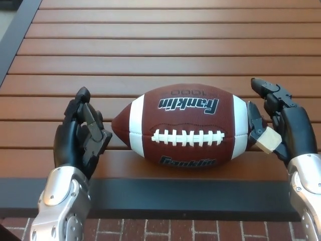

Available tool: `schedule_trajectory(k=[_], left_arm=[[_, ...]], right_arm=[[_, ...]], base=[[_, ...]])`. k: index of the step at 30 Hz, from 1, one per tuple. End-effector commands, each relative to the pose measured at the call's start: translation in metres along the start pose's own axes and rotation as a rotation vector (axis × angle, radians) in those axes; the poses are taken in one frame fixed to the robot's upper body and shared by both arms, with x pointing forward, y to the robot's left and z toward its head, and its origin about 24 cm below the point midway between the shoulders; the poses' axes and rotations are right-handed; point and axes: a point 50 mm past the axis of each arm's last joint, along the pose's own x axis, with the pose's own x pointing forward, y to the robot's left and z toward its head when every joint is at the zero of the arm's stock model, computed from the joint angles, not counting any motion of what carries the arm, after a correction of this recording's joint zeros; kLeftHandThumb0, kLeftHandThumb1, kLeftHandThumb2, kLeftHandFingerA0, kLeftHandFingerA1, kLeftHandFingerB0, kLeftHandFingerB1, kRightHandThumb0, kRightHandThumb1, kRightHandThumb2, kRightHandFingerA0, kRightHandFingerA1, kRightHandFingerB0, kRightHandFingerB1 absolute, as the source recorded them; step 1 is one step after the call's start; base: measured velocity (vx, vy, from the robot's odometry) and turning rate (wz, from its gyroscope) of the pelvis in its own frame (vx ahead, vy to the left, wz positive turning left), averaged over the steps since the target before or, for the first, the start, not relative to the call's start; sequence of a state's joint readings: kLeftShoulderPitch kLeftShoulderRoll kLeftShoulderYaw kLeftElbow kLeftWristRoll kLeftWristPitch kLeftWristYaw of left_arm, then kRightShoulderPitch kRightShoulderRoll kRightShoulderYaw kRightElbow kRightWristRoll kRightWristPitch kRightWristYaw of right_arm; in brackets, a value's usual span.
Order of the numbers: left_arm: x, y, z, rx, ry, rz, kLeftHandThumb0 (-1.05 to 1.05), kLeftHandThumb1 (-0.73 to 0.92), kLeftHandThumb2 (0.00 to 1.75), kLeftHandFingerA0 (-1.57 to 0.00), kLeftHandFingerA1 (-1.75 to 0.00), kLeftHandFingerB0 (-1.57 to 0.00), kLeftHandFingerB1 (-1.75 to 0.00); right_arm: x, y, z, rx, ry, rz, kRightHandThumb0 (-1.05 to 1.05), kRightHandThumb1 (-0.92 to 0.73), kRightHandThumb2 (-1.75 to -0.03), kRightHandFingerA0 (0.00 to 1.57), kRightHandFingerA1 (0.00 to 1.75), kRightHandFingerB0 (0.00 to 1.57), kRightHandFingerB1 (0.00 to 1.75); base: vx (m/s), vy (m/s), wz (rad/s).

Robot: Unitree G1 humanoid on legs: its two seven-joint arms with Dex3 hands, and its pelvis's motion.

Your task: Pick up a football using both hands and turn around and walk towards another desk and put it on the desk

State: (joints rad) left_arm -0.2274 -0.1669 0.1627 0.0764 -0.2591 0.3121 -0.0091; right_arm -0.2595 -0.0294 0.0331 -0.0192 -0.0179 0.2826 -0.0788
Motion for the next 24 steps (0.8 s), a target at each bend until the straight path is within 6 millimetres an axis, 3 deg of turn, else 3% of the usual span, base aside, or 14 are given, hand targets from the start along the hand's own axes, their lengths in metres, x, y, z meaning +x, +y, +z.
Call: schedule_trajectory(k=[1,3,4,7,8,11,12,14,15,18,21,22,23,24], left_arm=[[0.000,-0.001,0.003,-0.057,-0.063,-0.016,-0.91,0.85,1.11,-0.10,-0.36,0.00,0.00],[0.001,-0.001,0.000,-0.072,-0.055,-0.008,-0.92,0.85,1.08,-0.10,-0.39,0.00,0.00],[0.002,-0.002,-0.005,-0.072,-0.044,-0.013,-0.97,0.90,0.95,-0.13,-0.45,0.00,-0.09],[0.005,-0.008,-0.011,-0.081,-0.023,-0.041,-0.98,0.90,0.94,-0.11,-0.46,0.00,-0.10],[0.005,-0.010,-0.017,-0.084,0.000,-0.046,-0.89,0.81,1.21,-0.11,-0.54,-0.02,-0.14],[0.007,-0.015,-0.028,-0.080,0.044,-0.058,-0.89,0.84,1.24,-0.11,-0.54,0.00,-0.11],[0.005,-0.016,-0.036,-0.071,0.072,-0.066,-0.97,0.92,0.85,-0.13,-0.47,0.00,-0.13],[0.006,-0.016,-0.036,-0.070,0.068,-0.066,-0.97,0.92,0.85,-0.13,-0.47,0.00,-0.13],[0.007,-0.017,-0.039,-0.065,0.084,-0.079,-0.89,0.82,1.23,-0.06,-0.51,0.00,-0.12],[0.011,-0.022,-0.043,-0.066,0.108,-0.115,-0.90,0.81,1.24,-0.10,-0.54,0.00,-0.11],[0.017,-0.034,-0.033,-0.064,0.118,-0.152,-0.94,0.84,1.23,-0.10,-0.53,-0.07,-0.12],[0.018,-0.036,-0.032,-0.053,0.115,-0.164,-1.00,0.90,0.91,-0.12,-0.48,0.00,-0.18],[0.019,-0.037,-0.030,-0.038,0.111,-0.174,-1.00,0.90,0.91,-0.12,-0.48,0.00,-0.18],[0.023,-0.044,-0.027,-0.029,0.107,-0.188,-0.95,0.81,1.25,-0.13,-0.55,-0.05,-0.12]], right_arm=[[-0.004,-0.004,0.003,-0.009,-0.013,-0.008,-0.64,-0.92,-0.70,0.17,0.41,0.22,0.31],[-0.005,-0.005,-0.002,0.008,-0.006,-0.017,-0.66,-0.92,-0.69,0.16,0.42,0.23,0.31],[-0.006,-0.005,-0.006,0.023,-0.001,-0.026,-0.68,-0.92,-0.70,0.16,0.44,0.23,0.31],[-0.008,-0.004,-0.009,0.045,0.011,-0.046,-0.69,-0.92,-0.70,0.17,0.44,0.23,0.31],[-0.010,-0.003,-0.012,0.077,0.020,-0.051,-0.72,-0.92,-0.71,0.16,0.43,0.23,0.31],[-0.013,0.000,-0.016,0.148,0.035,-0.077,-0.72,-0.92,-0.70,0.16,0.42,0.24,0.31],[-0.014,0.003,-0.018,0.170,0.040,-0.092,-0.72,-0.92,-0.70,0.16,0.40,0.23,0.31],[-0.014,0.005,-0.018,0.174,0.037,-0.092,-0.72,-0.92,-0.70,0.16,0.40,0.23,0.31],[-0.014,0.008,-0.016,0.186,0.036,-0.090,-0.71,-0.91,-0.71,0.16,0.35,0.22,0.30],[-0.013,0.013,-0.013,0.198,0.027,-0.086,-0.72,-0.92,-0.71,0.17,0.35,0.22,0.30],[-0.010,0.018,-0.006,0.198,0.001,-0.085,-0.75,-0.92,-0.73,0.21,0.37,0.20,0.29],[-0.009,0.020,-0.004,0.209,-0.004,-0.083,-0.77,-0.92,-0.73,0.21,0.37,0.19,0.29],[-0.009,0.022,-0.002,0.218,-0.008,-0.080,-0.77,-0.92,-0.73,0.21,0.37,0.19,0.29],[-0.008,0.027,0.004,0.245,-0.033,-0.068,-0.77,-0.92,-0.74,0.21,0.37,0.17,0.29]], base=[[0.00,0.000,0.00],[0.00,0.000,0.00],[0.00,0.000,0.00],[0.00,0.000,0.00],[0.00,0.000,0.00],[0.00,0.000,0.00],[0.00,0.000,0.00],[0.00,0.000,0.00],[0.00,0.000,0.00],[0.00,0.000,0.00],[0.00,0.000,0.00],[0.00,0.000,0.00],[0.00,0.000,0.00],[0.00,0.000,0.00]])
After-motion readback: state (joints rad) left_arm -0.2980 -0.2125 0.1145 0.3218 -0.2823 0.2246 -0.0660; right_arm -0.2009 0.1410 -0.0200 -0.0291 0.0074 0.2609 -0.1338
